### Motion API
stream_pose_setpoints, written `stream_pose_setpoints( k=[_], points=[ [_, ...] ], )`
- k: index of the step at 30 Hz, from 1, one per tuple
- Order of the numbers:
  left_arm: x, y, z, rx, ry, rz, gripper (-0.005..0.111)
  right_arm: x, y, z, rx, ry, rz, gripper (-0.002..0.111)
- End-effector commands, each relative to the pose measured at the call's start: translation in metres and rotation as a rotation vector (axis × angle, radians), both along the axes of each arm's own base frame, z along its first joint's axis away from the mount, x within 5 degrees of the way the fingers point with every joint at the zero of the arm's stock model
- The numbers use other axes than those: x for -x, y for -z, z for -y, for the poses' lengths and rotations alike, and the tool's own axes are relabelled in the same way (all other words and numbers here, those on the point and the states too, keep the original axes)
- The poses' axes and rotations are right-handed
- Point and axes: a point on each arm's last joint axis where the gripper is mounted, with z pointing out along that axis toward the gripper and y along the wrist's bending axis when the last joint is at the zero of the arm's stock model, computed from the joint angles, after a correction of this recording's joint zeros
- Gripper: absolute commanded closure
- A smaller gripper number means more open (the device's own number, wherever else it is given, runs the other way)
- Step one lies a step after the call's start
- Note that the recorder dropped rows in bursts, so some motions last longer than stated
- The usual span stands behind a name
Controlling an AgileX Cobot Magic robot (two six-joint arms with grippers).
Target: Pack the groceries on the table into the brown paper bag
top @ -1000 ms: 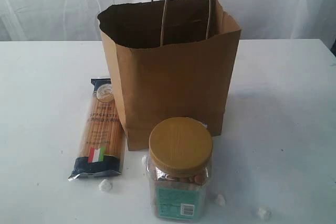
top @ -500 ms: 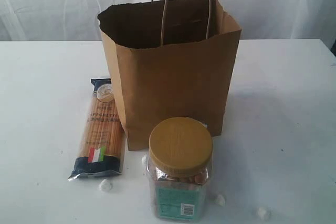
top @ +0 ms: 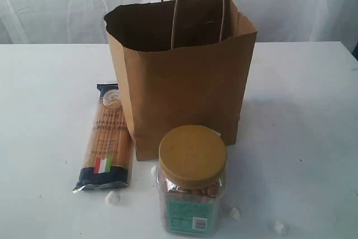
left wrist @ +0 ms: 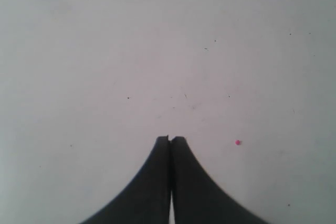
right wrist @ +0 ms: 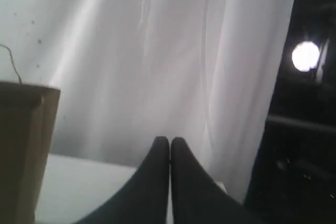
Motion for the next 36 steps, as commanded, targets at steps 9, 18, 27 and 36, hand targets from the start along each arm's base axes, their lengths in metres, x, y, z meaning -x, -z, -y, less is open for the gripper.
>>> stream_pose_setpoints(
  k=[9, 18, 27, 36],
  points=[
    [0.000, 0.000, 0.000, -0.001, 0.002, 0.002, 0.107, -0.014, 0.095, 0.016, -0.118, 0.160, -0.439, 0.108],
    [0.000, 0.000, 0.000, -0.001, 0.002, 0.002, 0.107, -0.014, 0.095, 0.014, -0.089, 0.118, -0.439, 0.108],
    [0.000, 0.000, 0.000, -0.001, 0.002, 0.002, 0.107, -0.014, 0.095, 0.014, -0.089, 0.118, -0.439, 0.108],
    [0.000, -0.003, -0.006, -0.238, 0.044, -0.022, 0.107, -0.014, 0.095, 0.014, -0.089, 0.118, -0.439, 0.108]
  ],
)
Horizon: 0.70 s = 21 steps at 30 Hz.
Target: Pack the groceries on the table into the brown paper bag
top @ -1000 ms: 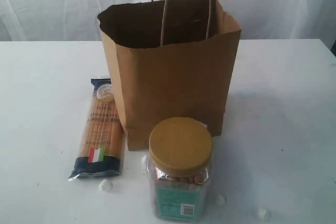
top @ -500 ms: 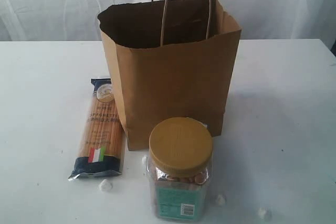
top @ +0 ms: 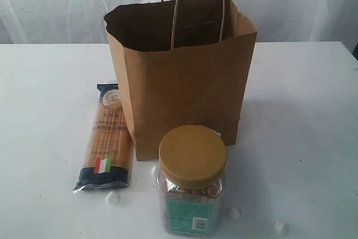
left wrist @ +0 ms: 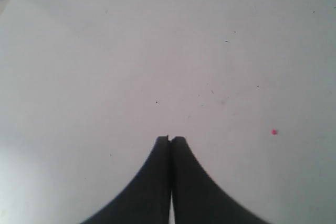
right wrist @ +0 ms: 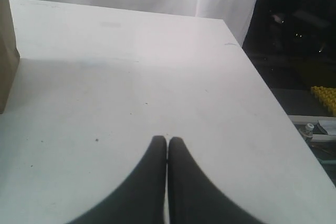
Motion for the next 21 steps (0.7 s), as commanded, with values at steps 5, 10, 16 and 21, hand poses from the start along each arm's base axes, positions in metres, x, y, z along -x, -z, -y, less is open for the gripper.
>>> stream_pose_setpoints(
  k=[5, 10, 16, 21],
  points=[
    [-0.006, -0.010, 0.006, 0.131, 0.021, 0.146, 0.107, 0.000, 0.000, 0.000, 0.001, 0.000, 0.006, 0.108],
    [-0.012, -0.043, 0.016, 0.506, 0.068, 0.556, 0.107, 0.000, 0.000, 0.000, 0.001, 0.000, 0.006, 0.108],
    [0.007, -0.111, 0.021, 0.582, 0.307, 1.180, 0.107, 0.000, 0.000, 0.000, -0.001, 0.000, 0.006, 0.108],
    [0.012, -0.203, 0.026, 0.520, 0.404, 1.292, 0.107, 0.000, 0.000, 0.000, -0.001, 0.000, 0.006, 0.108]
  ],
)
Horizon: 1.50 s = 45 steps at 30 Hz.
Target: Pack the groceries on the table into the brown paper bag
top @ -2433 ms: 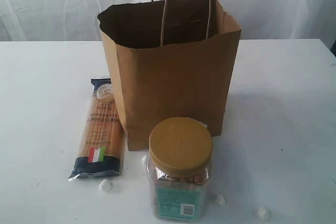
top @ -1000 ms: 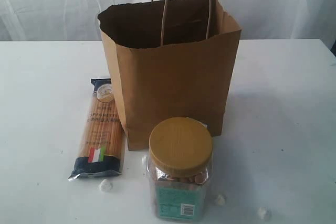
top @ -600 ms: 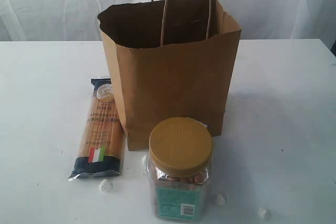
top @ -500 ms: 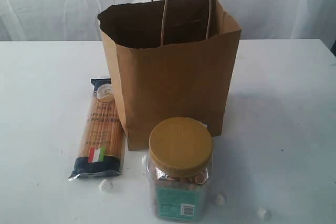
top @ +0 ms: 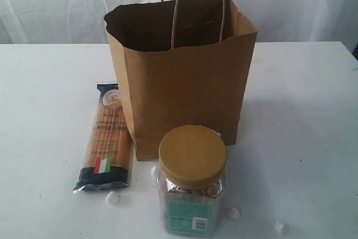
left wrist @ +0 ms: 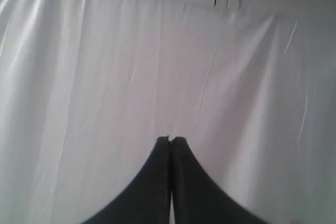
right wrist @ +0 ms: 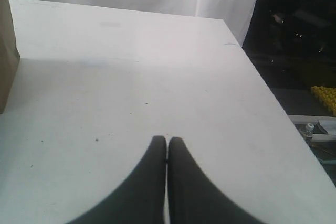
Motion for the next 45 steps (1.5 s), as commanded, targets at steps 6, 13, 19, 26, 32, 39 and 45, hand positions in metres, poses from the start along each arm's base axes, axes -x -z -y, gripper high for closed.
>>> stream_pose_setpoints(
  k=[6, 13, 19, 26, 32, 39, 45],
  points=[
    [-0.082, -0.081, 0.021, -0.461, 0.053, -0.318, 0.107, 0.000, 0.000, 0.000, -0.001, 0.000, 0.006, 0.108],
    [-0.173, -0.006, 0.021, -0.353, 0.226, -0.771, 0.107, 0.000, 0.000, 0.000, -0.001, 0.000, 0.006, 0.108],
    [-0.154, 0.023, 0.105, -0.621, 0.898, -0.748, 0.107, 0.000, 0.000, 0.000, -0.001, 0.000, 0.006, 0.108],
    [-0.076, 0.067, 0.185, -1.086, 1.155, -0.737, 0.107, 0.000, 0.000, 0.000, -0.003, 0.000, 0.006, 0.108],
    [-0.080, 0.114, 0.203, -1.107, 1.056, -0.976, 0.107, 0.000, 0.000, 0.000, -0.003, 0.000, 0.006, 0.108],
    [-0.098, 0.137, 0.198, -1.054, 0.849, -1.174, 0.107, 0.000, 0.000, 0.000, -0.003, 0.000, 0.006, 0.108],
    [-0.104, 0.140, 0.191, -1.108, 0.754, -1.185, 0.107, 0.000, 0.000, 0.000, -0.003, 0.000, 0.006, 0.108]
  ],
)
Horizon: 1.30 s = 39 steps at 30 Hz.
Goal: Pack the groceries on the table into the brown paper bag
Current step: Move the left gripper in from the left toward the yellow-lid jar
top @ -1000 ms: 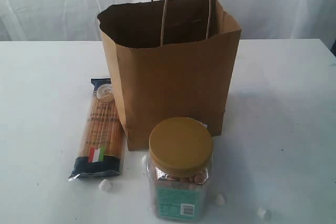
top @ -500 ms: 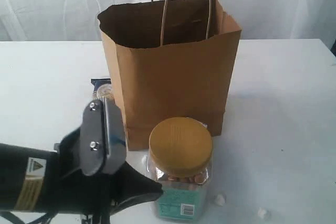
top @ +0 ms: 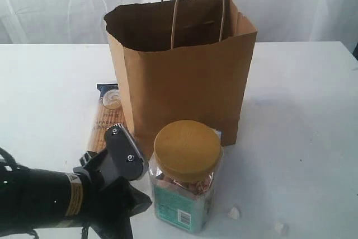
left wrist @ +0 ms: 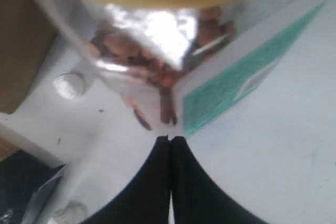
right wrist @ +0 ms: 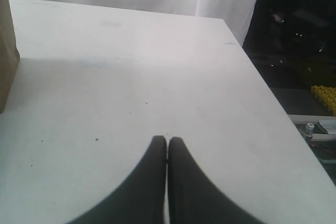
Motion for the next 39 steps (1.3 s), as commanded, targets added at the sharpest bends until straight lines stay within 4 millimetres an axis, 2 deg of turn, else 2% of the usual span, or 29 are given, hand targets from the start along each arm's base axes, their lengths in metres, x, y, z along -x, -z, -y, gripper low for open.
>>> stream_pose_setpoints(
  k=[1, 11, 21, 25, 34, 37, 39],
  points=[
    [-0.002, 0.002, -0.004, -0.051, 0.004, 0.036, 0.107, 0.000, 0.000, 0.000, -0.003, -0.001, 0.008, 0.108],
    [-0.005, 0.004, -0.009, -0.078, -0.066, 0.008, 0.107, 0.000, 0.000, 0.000, -0.012, 0.002, 0.009, 0.108],
    [-0.046, -0.005, -0.036, 0.046, -0.277, 0.078, 0.107, 0.000, 0.000, 0.000, -0.012, 0.002, 0.009, 0.108],
    [-0.052, -0.008, -0.043, 0.060, -0.319, 0.086, 0.107, 0.000, 0.000, 0.000, -0.012, 0.002, 0.009, 0.108],
    [-0.030, -0.015, -0.062, -0.077, -0.375, -0.070, 0.107, 0.000, 0.000, 0.000, -0.012, 0.002, 0.009, 0.108],
    [-0.020, -0.025, -0.060, -0.036, -0.370, -0.069, 0.107, 0.000, 0.000, 0.000, -0.012, 0.002, 0.009, 0.108],
    [-0.011, -0.028, -0.052, 0.021, -0.348, -0.067, 0.107, 0.000, 0.000, 0.000, -0.012, 0.002, 0.009, 0.108]
  ],
)
